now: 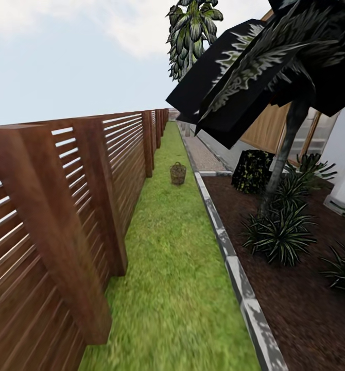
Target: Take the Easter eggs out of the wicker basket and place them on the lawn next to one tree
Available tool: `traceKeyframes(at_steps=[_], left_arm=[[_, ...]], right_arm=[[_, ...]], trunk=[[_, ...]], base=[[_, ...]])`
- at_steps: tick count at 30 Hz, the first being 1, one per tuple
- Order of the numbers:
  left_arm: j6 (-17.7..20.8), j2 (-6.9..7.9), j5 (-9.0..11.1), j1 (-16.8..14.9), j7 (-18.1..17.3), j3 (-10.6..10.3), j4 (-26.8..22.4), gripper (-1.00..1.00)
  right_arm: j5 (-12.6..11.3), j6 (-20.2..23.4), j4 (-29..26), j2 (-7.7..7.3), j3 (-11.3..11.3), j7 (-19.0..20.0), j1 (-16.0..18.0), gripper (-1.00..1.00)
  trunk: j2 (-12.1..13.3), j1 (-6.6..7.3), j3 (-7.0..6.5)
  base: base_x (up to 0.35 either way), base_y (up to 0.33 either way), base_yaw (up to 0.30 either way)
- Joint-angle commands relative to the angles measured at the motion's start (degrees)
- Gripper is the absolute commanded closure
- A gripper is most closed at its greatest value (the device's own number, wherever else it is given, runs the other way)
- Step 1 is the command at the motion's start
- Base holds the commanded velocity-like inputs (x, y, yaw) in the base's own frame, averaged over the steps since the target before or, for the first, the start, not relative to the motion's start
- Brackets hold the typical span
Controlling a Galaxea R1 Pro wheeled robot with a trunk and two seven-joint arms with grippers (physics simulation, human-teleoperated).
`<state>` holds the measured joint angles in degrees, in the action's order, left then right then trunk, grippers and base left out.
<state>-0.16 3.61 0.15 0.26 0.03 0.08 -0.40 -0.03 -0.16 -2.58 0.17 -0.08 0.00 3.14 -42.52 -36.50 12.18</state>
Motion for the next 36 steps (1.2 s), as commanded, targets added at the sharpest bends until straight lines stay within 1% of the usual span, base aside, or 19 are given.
traceKeyframes(at_steps=[1, 36], left_arm=[[0.0, 0.0, 0.0, 0.0, 0.0, 0.0, 0.0, -1.0], [0.0, 0.0, 0.0, 0.0, 0.0, 0.0, 0.0, -1.0]], right_arm=[[0.0, 0.0, 0.0, 0.01, 0.0, 0.0, 0.0, -1.0], [-0.2, 0.0, 0.4, -0.08, -0.1, 0.0, 0.0, -1.0]], trunk=[[0.0, -0.04, 0.06], [0.0, -0.04, 0.06]], base=[[0.323, 0.0, 0.0], [0.323, 0.0, 0.0]])
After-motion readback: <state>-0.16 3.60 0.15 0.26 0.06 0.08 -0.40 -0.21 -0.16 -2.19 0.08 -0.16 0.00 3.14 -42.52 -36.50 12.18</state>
